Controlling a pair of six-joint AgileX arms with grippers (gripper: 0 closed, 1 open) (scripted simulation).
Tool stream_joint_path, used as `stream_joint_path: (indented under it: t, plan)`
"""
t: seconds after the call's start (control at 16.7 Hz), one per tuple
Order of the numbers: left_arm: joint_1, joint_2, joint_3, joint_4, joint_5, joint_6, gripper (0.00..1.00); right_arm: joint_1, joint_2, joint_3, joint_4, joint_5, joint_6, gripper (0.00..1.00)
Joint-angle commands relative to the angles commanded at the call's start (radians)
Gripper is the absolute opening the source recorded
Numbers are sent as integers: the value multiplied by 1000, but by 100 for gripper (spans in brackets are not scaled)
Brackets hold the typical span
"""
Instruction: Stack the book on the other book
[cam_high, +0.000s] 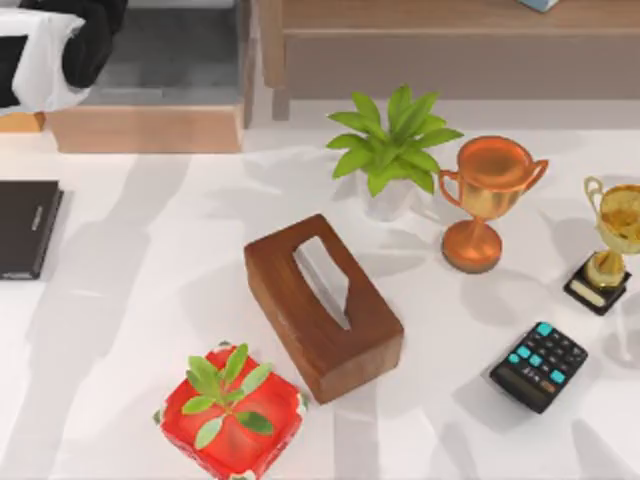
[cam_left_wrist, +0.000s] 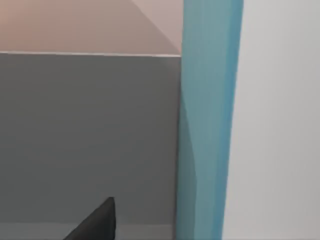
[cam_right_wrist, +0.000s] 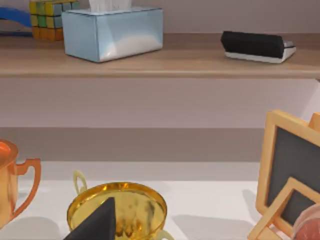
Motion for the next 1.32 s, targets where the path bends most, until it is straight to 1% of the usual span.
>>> stream_joint_path:
  t: [0.78, 0.84, 1.32]
  plan:
    - [0, 0, 0, 0, 0, 0, 2, 0, 0, 0, 0, 0, 0, 100]
    - [0, 0, 0, 0, 0, 0, 0, 0, 0, 0, 0, 0, 0, 100]
    - [-3, -2, 0, 0, 0, 1, 0, 0, 0, 0, 0, 0, 0, 100]
